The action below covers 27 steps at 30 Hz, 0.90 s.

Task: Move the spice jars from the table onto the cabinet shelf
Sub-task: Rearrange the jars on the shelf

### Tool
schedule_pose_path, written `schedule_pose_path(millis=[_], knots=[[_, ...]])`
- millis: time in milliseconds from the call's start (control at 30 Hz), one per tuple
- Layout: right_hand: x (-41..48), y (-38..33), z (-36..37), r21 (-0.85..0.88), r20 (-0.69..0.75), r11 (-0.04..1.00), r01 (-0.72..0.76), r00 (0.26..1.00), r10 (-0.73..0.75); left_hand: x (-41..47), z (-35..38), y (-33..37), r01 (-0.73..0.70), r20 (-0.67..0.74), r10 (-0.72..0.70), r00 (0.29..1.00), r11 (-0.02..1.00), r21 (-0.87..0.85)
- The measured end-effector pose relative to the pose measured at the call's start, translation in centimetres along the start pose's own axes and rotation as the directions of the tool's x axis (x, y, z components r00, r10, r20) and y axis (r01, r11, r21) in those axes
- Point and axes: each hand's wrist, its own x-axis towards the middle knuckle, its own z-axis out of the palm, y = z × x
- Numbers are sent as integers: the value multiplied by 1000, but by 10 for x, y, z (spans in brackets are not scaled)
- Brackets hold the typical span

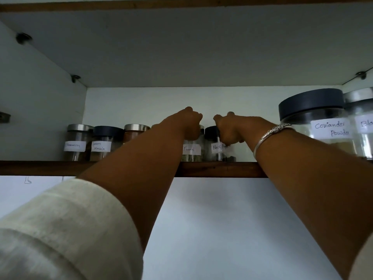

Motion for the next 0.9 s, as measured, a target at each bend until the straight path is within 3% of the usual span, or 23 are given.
schedule_pose_path(millis=[133,267,500,733,900], knots=[[-10,-9,0,22,-143,999,38,989,-35,-15,-5,16,-65,-65,59,996,994,-88],[-33,-13,-4,-85,-109,992,94,989,-103,-35,-9,25,-122,47,121,992,992,39],[-79,-10,-43,-92,-193,977,191,959,-206,-64,-50,40,-146,36,145,989,989,27],[-126,33,-74,-323,-377,936,138,888,-261,-76,-94,90,-192,-6,192,981,981,24],[-152,77,-83,-291,-466,953,82,858,-216,-80,-108,139,-239,-17,240,971,971,25]])
